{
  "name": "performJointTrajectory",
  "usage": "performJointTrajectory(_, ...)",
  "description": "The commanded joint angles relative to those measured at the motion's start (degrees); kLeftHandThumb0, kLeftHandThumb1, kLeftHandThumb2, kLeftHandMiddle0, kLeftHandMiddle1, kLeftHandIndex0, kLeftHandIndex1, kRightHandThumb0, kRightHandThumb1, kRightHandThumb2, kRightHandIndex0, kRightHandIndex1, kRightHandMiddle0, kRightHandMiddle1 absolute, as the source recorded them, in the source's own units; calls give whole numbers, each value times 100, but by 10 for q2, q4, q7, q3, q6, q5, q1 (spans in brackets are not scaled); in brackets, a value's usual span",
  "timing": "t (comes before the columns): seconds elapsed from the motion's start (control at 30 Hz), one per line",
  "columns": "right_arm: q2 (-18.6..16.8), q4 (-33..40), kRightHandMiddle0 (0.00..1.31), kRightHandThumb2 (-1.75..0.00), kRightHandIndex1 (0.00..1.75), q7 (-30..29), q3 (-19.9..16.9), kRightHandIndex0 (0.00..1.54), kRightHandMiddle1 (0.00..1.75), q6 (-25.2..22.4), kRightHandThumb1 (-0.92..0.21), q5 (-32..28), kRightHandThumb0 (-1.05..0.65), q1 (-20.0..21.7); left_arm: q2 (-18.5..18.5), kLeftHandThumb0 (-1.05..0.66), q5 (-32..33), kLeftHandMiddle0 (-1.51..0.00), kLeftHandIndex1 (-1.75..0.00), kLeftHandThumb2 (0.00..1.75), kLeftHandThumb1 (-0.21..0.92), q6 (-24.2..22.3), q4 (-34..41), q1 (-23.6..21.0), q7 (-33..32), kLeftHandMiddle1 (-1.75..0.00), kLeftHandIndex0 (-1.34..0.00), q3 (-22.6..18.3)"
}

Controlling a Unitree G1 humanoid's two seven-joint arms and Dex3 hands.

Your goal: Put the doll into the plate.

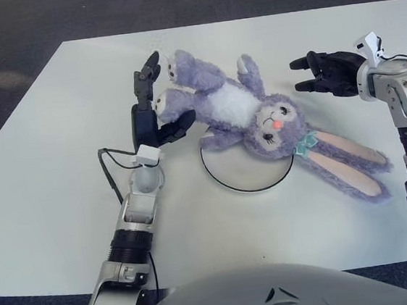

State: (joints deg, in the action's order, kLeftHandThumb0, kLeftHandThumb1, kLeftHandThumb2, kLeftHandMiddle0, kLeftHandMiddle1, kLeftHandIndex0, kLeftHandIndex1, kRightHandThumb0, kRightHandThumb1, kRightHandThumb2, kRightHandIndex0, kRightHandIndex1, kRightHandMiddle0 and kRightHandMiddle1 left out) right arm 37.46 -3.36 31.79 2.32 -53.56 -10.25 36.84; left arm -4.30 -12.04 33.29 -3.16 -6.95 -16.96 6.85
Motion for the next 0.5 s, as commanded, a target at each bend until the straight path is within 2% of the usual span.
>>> performJointTrajectory(0.0, 1, 8, 0, -91, 48, 3, 0, 14, 53, 0, -92, 1, -81, -8, 32, -77, -2, -2, -71, 31, 91, 6, -44, 40, -10, -91, 0, 1)
performJointTrajectory(0.07, 0, 8, 0, -91, 48, 3, -1, 15, 52, 4, -92, 2, -81, -10, 34, -75, -7, -6, -84, 33, 90, 5, -43, 40, -14, -100, 0, 0)
performJointTrajectory(0.13, 0, 7, 0, -90, 48, 3, -2, 15, 52, 5, -92, 2, -81, -10, 35, -71, -9, -11, -110, 46, 84, 5, -42, 40, -16, -113, 0, 0)
performJointTrajectory(0.17, -1, 7, 0, -90, 48, 3, -2, 15, 53, 5, -92, 1, -81, -10, 35, -70, -6, -11, -115, 49, 83, 9, -44, 38, -14, -115, 0, 0)
performJointTrajectory(0.2, -1, 6, 0, -90, 49, 3, -3, 14, 52, 5, -92, 1, -81, -10, 35, -64, -1, -19, -134, 60, 78, 18, -47, 37, -11, -131, 0, 0)
performJointTrajectory(0.23, -2, 6, 0, -89, 49, 3, -3, 14, 52, 6, -92, 0, -81, -10, 35, -54, 4, -27, -149, 64, 78, 24, -49, 35, -8, -144, -10, 0)
performJointTrajectory(0.33, -3, 4, 0, -89, 49, 3, -3, 14, 51, 6, -92, 0, -80, -11, 32, -43, 19, -43, -166, 76, 73, 55, -63, 27, 5, -164, -25, 2)
performJointTrajectory(0.43, -4, 3, 0, -88, 49, 2, -2, 15, 51, 7, -92, 1, -80, -10, 29, -40, 26, -54, -172, 83, 68, 77, -74, 21, 16, -171, -32, 1)
performJointTrajectory(0.47, -3, 2, 0, -88, 50, 3, -1, 15, 51, 8, -92, 1, -79, -10, 25, -40, 33, -63, -173, 89, 65, 86, -76, 19, 25, -172, -35, 2)
